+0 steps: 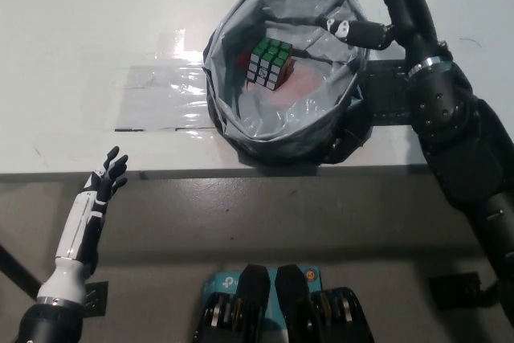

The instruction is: Use the right hand to pick up a rubix's cube and place it into a plastic bag and lift the bag

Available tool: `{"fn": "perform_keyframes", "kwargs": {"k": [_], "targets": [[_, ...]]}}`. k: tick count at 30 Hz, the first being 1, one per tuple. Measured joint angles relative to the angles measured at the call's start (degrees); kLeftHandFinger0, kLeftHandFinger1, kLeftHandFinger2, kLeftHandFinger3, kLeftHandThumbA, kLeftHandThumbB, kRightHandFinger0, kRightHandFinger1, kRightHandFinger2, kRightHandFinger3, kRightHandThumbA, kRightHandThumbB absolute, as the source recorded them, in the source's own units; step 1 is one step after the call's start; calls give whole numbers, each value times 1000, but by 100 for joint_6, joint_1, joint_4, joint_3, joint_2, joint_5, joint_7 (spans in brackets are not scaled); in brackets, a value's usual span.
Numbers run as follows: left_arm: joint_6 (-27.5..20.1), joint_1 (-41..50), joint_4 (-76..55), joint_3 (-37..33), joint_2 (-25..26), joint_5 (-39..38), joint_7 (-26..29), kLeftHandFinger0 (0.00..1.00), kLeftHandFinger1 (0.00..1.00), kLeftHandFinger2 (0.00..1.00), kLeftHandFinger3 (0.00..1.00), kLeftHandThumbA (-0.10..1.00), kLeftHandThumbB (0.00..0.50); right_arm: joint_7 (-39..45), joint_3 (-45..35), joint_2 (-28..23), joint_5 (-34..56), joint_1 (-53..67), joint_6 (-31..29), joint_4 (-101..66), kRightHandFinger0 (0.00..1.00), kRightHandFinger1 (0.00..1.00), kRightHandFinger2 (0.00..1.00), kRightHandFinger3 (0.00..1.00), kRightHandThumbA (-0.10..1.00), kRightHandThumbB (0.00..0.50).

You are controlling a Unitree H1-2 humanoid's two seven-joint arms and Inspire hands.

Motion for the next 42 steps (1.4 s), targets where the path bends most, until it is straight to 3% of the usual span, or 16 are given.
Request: {"fn": "perform_keyframes", "kwargs": {"k": [6, 9, 14, 21, 27, 28, 29, 30, 31, 32, 33, 34, 35, 38, 42], "targets": [[-11, 0, 5, 0, 0, 0, -2, 1000, 1000, 1000, 1000, 1000, 239, -169, 5, 207, -84, -173, -129, 909, 1000, 1000, 1000, 1000, 833, 454], [-23, 2, 5, 1, -2, 0, -1, 1000, 1000, 1000, 1000, 1000, 216, -272, 2, 373, -83, -285, -267, 1397, 1000, 1000, 1000, 1000, 865, 486], [-56, 2, 5, 1, -5, 0, -1, 1000, 1000, 1000, 1000, 1000, 231, -433, 3, 677, -81, -468, -411, 2140, 1000, 1000, 1000, 1000, 800, 498], [-59, 3, 5, -1, -5, 3, -2, 1000, 1000, 1000, 1000, 1000, 228, -497, -138, 846, -29, -783, -386, 2719, 1000, 1000, 1000, 1000, 744, 489], [-58, 3, 1, 0, -4, 7, -2, 1000, 1000, 1000, 1000, 1000, 234, -601, -297, 946, 4, -934, 100, 2904, 1000, 1000, 1000, 1000, 555, 437], [-57, 3, 0, -1, -4, 7, -2, 1000, 1000, 1000, 1000, 1000, 221, -629, -329, 979, 14, -956, 208, 2909, 944, 1000, 1000, 1000, 421, 360], [-57, 3, 1, -1, -4, 7, -2, 1000, 1000, 1000, 1000, 1000, 221, -689, -357, 1014, 31, -976, 337, 2913, 820, 1000, 1000, 1000, 387, 353], [-57, 3, 1, -1, -4, 7, -3, 1000, 1000, 1000, 1000, 1000, 227, -712, -359, 1021, 30, -981, 384, 2914, 608, 812, 979, 995, 212, 311], [-58, 3, 1, -1, -4, 7, -2, 1000, 1000, 1000, 1000, 1000, 229, -762, -359, 1034, 28, -987, 460, 2915, 475, 666, 888, 924, 145, 322], [-59, 3, 1, 0, -4, 7, -2, 1000, 1000, 1000, 1000, 1000, 242, -908, -359, 1044, 22, -993, 572, 2919, 95, 221, 428, 475, -51, 229], [-60, 3, 1, 0, -4, 8, -2, 1000, 1000, 1000, 1000, 1000, 246, -960, -359, 1044, 20, -994, 599, 2924, 4, 10, 186, 258, -98, 288], [-60, 3, 2, 1, -2, 8, -2, 1000, 1000, 1000, 1000, 1000, 246, -1086, -366, 1039, 17, -996, 647, 2933, 4, 10, 186, 258, -98, 288], [-60, 3, 3, 1, -1, 11, -2, 1000, 1000, 1000, 1000, 1000, 246, -1188, -392, 1035, 23, -996, 646, 2942, 0, 45, 327, 321, -100, 287], [-59, 3, 3, 0, -1, 18, -2, 1000, 1000, 1000, 1000, 1000, 243, -1366, -448, 1018, 50, -996, 620, 2968, 0, 108, 511, 429, -100, 297], [-59, 2, 3, 1, -1, 22, -2, 1000, 1000, 1000, 1000, 1000, 246, -1507, -520, 970, 81, -990, 551, 2973, 0, 99, 581, 518, -100, 291]]}}
